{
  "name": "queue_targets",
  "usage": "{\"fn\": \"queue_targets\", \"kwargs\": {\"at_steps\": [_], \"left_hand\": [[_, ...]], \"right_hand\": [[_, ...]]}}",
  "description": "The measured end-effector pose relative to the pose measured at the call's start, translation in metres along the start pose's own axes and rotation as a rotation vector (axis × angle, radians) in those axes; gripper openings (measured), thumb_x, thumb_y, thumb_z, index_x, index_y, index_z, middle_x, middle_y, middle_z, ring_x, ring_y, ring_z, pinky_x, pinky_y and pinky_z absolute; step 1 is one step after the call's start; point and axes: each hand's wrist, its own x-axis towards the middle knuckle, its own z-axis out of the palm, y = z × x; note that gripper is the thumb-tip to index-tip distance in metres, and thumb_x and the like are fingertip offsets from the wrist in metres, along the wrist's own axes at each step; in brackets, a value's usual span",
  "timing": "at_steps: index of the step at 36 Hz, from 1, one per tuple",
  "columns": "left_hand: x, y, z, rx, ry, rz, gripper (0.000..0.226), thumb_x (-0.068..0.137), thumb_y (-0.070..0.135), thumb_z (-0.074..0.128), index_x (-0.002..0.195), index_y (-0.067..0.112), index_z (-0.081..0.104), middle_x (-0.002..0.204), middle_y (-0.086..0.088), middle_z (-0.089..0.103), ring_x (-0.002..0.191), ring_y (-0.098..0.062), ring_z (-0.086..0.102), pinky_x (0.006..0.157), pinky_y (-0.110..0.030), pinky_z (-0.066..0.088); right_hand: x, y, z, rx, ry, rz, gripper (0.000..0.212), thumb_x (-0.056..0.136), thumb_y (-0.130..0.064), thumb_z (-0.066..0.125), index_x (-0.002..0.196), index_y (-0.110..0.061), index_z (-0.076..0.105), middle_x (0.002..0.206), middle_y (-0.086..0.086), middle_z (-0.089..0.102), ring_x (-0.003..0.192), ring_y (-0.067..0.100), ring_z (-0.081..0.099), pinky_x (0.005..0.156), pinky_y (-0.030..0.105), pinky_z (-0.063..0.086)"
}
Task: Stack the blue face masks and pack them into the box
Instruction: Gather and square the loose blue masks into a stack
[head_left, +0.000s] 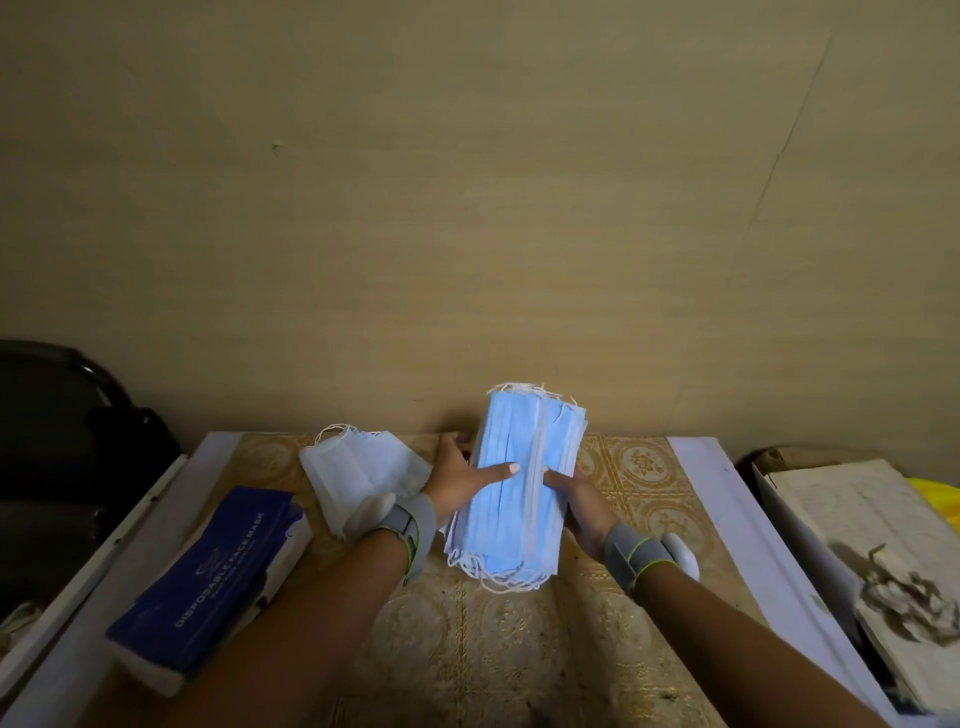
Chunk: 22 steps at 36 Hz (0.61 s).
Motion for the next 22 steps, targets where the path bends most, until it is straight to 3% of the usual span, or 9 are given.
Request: {"fn": "queue_targets", "kwargs": {"at_steps": [3, 6, 12, 15, 22], "left_hand": [[-0.0049, -0.0034, 0.0007, -0.068, -0.049, -0.015, 0.09, 0.071, 0.024, 0.079, 0.138, 0.01, 0.021, 0.135, -0.011, 0.05, 0.119, -0.028, 0.055, 0.098, -0.046, 0.049], [-0.0056, -0.0071, 0.0044, -0.076, -0.049, -0.014, 0.098, 0.07, 0.027, 0.081, 0.141, 0.012, 0.015, 0.136, -0.007, 0.049, 0.121, -0.027, 0.054, 0.101, -0.045, 0.047], [-0.0054, -0.0089, 0.0014, -0.036, -0.032, -0.001, 0.091, 0.067, 0.026, 0.083, 0.136, 0.01, 0.027, 0.133, -0.007, 0.053, 0.118, -0.026, 0.056, 0.098, -0.043, 0.049], [-0.0059, -0.0102, 0.001, 0.028, -0.03, 0.034, 0.094, 0.064, 0.03, 0.084, 0.135, 0.012, 0.026, 0.134, -0.005, 0.051, 0.121, -0.024, 0.054, 0.101, -0.044, 0.047], [-0.01, -0.0092, 0.0017, 0.021, -0.062, 0.129, 0.098, 0.065, 0.021, 0.084, 0.135, 0.017, 0.015, 0.134, -0.001, 0.045, 0.125, -0.021, 0.05, 0.104, -0.045, 0.045]], "right_hand": [[-0.0009, -0.0022, 0.0038, -0.05, -0.016, -0.006, 0.034, 0.093, -0.012, 0.049, 0.127, -0.009, 0.052, 0.117, 0.011, 0.063, 0.085, 0.018, 0.065, 0.071, 0.027, 0.056], [-0.0017, -0.0027, 0.0079, -0.073, -0.047, -0.004, 0.037, 0.093, -0.018, 0.049, 0.129, -0.008, 0.052, 0.108, 0.004, 0.066, 0.087, 0.018, 0.066, 0.069, 0.027, 0.057], [-0.0045, -0.0042, 0.0097, -0.093, -0.108, -0.005, 0.043, 0.094, -0.05, 0.034, 0.123, -0.023, 0.049, 0.114, 0.001, 0.064, 0.097, 0.018, 0.064, 0.071, 0.026, 0.054], [-0.0021, -0.0013, 0.0089, -0.138, -0.079, -0.027, 0.044, 0.089, -0.039, 0.053, 0.125, -0.014, 0.054, 0.124, 0.009, 0.063, 0.104, 0.026, 0.064, 0.085, 0.036, 0.054], [0.0, 0.0017, 0.005, -0.171, -0.052, -0.112, 0.038, 0.091, -0.026, 0.056, 0.125, -0.012, 0.055, 0.118, 0.006, 0.064, 0.092, 0.015, 0.066, 0.07, 0.021, 0.055]]}}
